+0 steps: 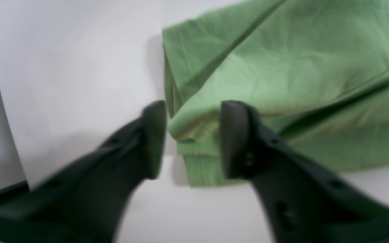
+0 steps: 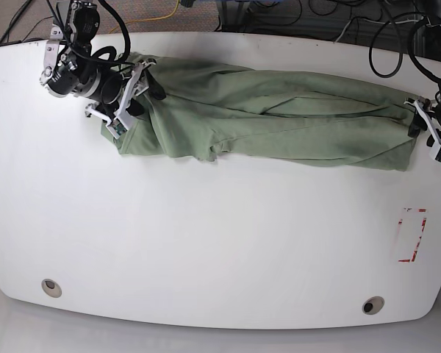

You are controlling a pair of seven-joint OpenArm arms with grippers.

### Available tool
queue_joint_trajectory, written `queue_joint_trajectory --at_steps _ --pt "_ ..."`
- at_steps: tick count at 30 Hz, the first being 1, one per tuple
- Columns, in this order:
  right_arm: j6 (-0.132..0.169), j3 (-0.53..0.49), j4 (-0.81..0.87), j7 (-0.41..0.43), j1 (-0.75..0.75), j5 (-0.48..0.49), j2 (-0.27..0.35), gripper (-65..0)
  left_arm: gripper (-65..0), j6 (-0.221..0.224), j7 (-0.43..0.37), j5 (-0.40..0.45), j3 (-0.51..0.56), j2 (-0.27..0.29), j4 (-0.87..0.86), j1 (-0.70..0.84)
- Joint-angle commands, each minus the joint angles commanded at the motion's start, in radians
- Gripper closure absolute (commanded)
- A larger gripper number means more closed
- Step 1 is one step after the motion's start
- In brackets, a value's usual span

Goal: Layout the t-shirt on the table in an organized manner, then fold the t-shirt properly
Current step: 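Lift and fold the shirt's hem over toward the collar with both grippers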

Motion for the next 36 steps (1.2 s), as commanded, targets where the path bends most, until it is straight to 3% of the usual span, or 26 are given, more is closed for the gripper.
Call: queue_joint_trajectory --at_steps 4,13,19,22,25,30,36 --pt "0.0 0.021 0.002 0.0 0.0 0.0 0.0 -54.1 -33.9 0.0 0.0 -0.008 0.0 -0.005 0.006 -0.005" --pt "0.0 0.084 0.015 0.0 0.058 0.034 0.012 -53.7 -33.9 0.0 0.029 -0.058 -0.009 -0.014 0.031 -0.097" --pt "0.0 0.083 -0.051 0.005 0.147 0.034 -0.075 -52.6 -33.9 0.0 0.038 -0.009 -0.015 0.084 0.023 -0.169" --pt "0.0 0.078 -0.114 0.008 0.178 0.034 -0.095 -46.1 -33.9 0.0 0.04 0.078 0.018 0.138 0.021 -0.183" --pt "0.0 0.078 -0.198 0.008 0.207 0.034 -0.115 -29.0 -33.9 0.0 0.038 0.186 0.054 0.181 -0.015 -0.183" --pt "0.0 0.077 -0.298 0.009 0.212 0.031 -0.114 -5.5 -31.3 0.0 0.034 0.258 0.052 0.219 -0.123 -0.183" --pt "0.0 0.072 -0.33 0.058 0.183 -0.063 -0.091 -9.0 -18.2 0.0 -0.037 0.267 0.051 0.204 -0.269 -0.173"
